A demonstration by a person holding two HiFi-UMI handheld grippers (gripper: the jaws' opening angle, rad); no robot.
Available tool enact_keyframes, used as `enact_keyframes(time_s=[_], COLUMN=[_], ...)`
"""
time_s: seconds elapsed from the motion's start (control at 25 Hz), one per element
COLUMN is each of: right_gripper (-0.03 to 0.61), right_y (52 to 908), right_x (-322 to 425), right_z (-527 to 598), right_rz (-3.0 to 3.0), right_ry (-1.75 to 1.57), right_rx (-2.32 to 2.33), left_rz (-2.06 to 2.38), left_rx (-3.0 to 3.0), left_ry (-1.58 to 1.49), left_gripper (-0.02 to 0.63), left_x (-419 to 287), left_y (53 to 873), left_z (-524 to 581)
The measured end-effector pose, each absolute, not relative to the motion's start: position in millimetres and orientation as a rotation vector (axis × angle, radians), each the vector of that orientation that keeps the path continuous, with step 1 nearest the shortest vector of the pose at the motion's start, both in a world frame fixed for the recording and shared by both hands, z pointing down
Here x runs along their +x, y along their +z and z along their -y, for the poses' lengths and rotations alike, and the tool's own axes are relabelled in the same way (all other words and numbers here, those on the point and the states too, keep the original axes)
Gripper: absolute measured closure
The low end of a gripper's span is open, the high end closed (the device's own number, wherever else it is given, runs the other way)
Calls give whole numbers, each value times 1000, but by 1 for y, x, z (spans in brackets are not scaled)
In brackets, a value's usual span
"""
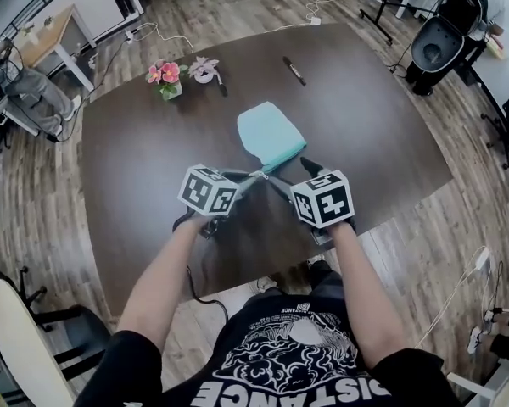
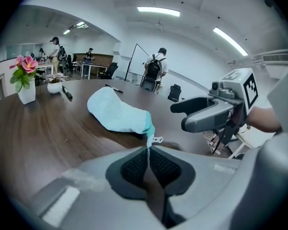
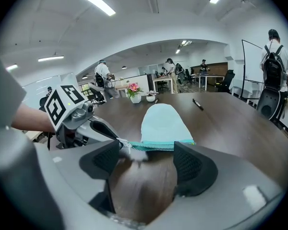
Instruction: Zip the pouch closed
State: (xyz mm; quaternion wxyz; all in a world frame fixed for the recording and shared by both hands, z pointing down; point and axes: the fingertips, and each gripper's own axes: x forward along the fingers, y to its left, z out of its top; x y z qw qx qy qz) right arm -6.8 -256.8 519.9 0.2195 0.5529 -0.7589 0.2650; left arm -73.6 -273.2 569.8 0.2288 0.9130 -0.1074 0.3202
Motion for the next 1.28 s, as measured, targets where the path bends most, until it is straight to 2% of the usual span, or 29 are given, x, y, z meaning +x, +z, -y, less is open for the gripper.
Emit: enact_keyframes(time_s=[0.56,1.28], right_gripper=[255,386], right_y=[527,520], right_x=[-12,-18], right_z=[261,261], right_rz=[2292,2473], right_ry=[751,790], right_rx=[1299,1078], left_rz=[435,563], left_rx=[2480,2480], left_ry=[889,932], left_gripper=[595,595], left_x=[-69,-48], left_y=[546,519], left_z=[268,260])
